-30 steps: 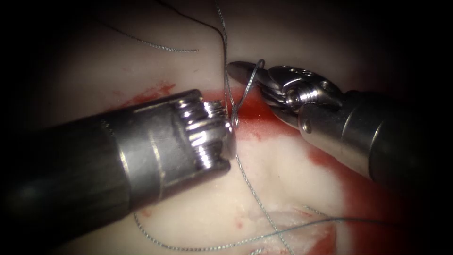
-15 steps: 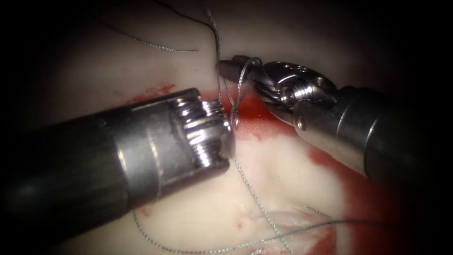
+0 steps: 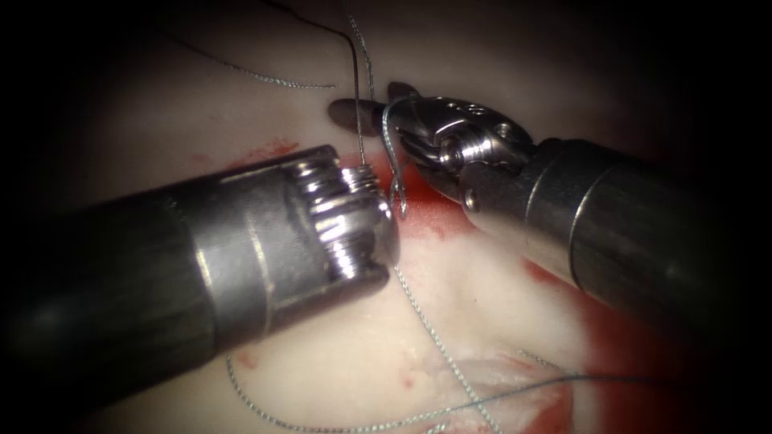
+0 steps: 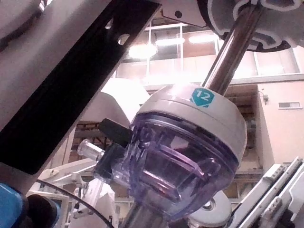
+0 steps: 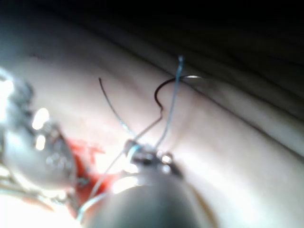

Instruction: Wound Closure

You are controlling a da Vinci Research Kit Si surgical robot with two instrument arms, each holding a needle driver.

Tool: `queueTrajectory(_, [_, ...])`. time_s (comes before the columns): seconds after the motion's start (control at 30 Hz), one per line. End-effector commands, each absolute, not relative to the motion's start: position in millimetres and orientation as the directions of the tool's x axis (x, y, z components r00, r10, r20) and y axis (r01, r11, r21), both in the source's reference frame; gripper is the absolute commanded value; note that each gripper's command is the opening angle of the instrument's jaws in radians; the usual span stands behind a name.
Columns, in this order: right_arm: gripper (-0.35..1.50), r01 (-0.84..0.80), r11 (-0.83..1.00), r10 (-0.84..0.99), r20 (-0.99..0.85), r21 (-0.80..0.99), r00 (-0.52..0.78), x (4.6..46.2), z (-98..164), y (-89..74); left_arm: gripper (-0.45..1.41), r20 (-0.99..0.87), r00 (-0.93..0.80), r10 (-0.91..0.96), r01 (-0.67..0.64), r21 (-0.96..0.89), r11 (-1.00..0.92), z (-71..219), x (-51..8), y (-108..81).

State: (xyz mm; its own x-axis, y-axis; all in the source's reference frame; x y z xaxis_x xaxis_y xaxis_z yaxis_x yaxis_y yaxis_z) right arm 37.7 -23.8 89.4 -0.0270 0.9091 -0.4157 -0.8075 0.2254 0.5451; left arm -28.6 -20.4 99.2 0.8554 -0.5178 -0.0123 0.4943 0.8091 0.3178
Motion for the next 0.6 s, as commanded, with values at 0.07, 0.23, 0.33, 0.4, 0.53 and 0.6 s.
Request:
queueTrajectory(0.07, [0.54, -0.807, 0.226, 0.907, -0.421, 0.546, -0.031, 38.3, 89.6, -22.5, -0.45, -0.006, 0.854, -0.520, 0.496, 0.315, 0.810, 98.8, -29.2, -19.1])
queueTrajectory(0.23, [-0.35, -0.805, 0.231, 0.906, -0.423, 0.547, -0.027, 37.9, 89.7, -22.7, -0.45, -0.009, 0.854, -0.520, 0.496, 0.315, 0.809, 98.8, -29.2, -19.2])
queueTrajectory(0.33, [-0.35, -0.803, 0.232, 0.906, -0.422, 0.549, -0.027, 37.5, 89.6, -22.6, -0.45, -0.011, 0.855, -0.518, 0.496, 0.308, 0.812, 98.7, -29.1, -19.2])
queueTrajectory(0.4, [-0.35, -0.798, 0.233, 0.910, -0.414, 0.556, -0.023, 37.2, 89.3, -22.5, -0.45, -0.018, 0.854, -0.520, 0.500, 0.307, 0.810, 98.8, -28.9, -19.1])
queueTrajectory(0.53, [-0.35, -0.795, 0.224, 0.915, -0.402, 0.564, -0.027, 36.5, 88.3, -22.0, -0.45, -0.031, 0.852, -0.523, 0.509, 0.291, 0.810, 98.9, -28.3, -18.9])
queueTrajectory(0.6, [-0.35, -0.787, 0.214, 0.920, -0.391, 0.579, -0.038, 35.9, 87.0, -21.5, -0.45, -0.050, 0.840, -0.540, 0.531, 0.272, 0.802, 99.2, -27.5, -18.5])
